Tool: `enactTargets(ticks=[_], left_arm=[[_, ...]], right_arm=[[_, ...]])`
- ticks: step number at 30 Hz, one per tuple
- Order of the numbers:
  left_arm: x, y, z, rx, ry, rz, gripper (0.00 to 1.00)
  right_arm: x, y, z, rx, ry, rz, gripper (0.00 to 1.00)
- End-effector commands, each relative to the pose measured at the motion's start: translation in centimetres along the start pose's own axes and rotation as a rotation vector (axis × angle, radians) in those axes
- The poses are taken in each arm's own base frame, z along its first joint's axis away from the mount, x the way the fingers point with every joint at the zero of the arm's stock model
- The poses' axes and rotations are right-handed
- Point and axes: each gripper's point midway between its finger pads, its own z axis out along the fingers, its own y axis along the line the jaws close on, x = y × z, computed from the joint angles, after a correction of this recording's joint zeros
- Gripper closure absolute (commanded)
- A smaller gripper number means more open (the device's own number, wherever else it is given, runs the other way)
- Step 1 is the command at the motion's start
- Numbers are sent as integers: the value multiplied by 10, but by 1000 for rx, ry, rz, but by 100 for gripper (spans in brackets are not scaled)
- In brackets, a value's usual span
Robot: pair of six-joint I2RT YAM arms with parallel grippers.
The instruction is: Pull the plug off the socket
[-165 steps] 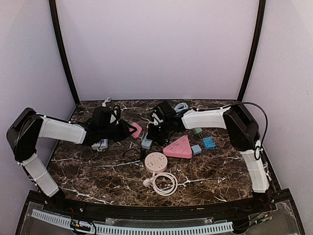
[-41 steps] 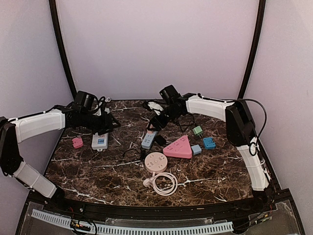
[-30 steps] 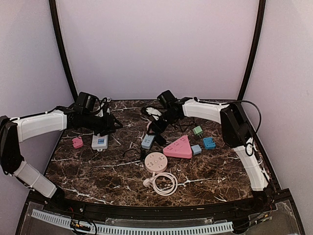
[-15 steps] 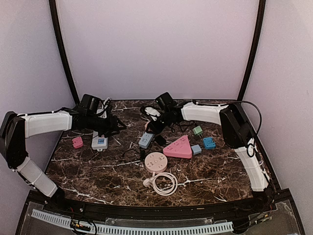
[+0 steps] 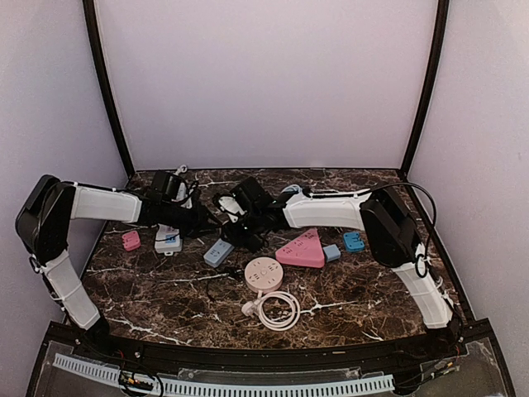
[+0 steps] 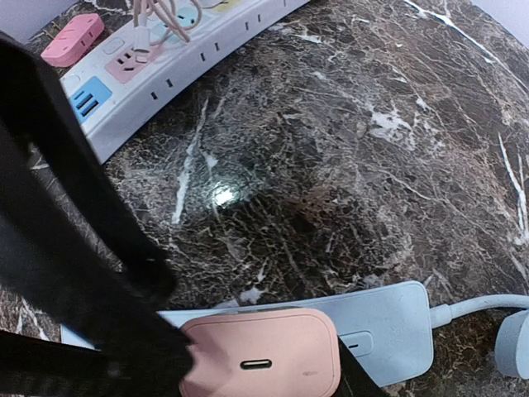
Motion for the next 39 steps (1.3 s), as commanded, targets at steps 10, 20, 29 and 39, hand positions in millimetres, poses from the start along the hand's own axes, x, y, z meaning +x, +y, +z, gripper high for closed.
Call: enactTargets(ticks=[10,20,29,39], left_arm=[[22,11,7,16,-35,-85,89],[35,22,-7,-13,-61,-99,93],[53,17,12,42,-3,-127,98],[61,53,19,-68,-34,-193,100]], right_arm=[[-12,4,3,-18,-44,7,71],[-8,3,10,-22,-38,13,72],[-7,5,11,-29,-43,20,72],[-9,11,8,-27,-53,-12,72]])
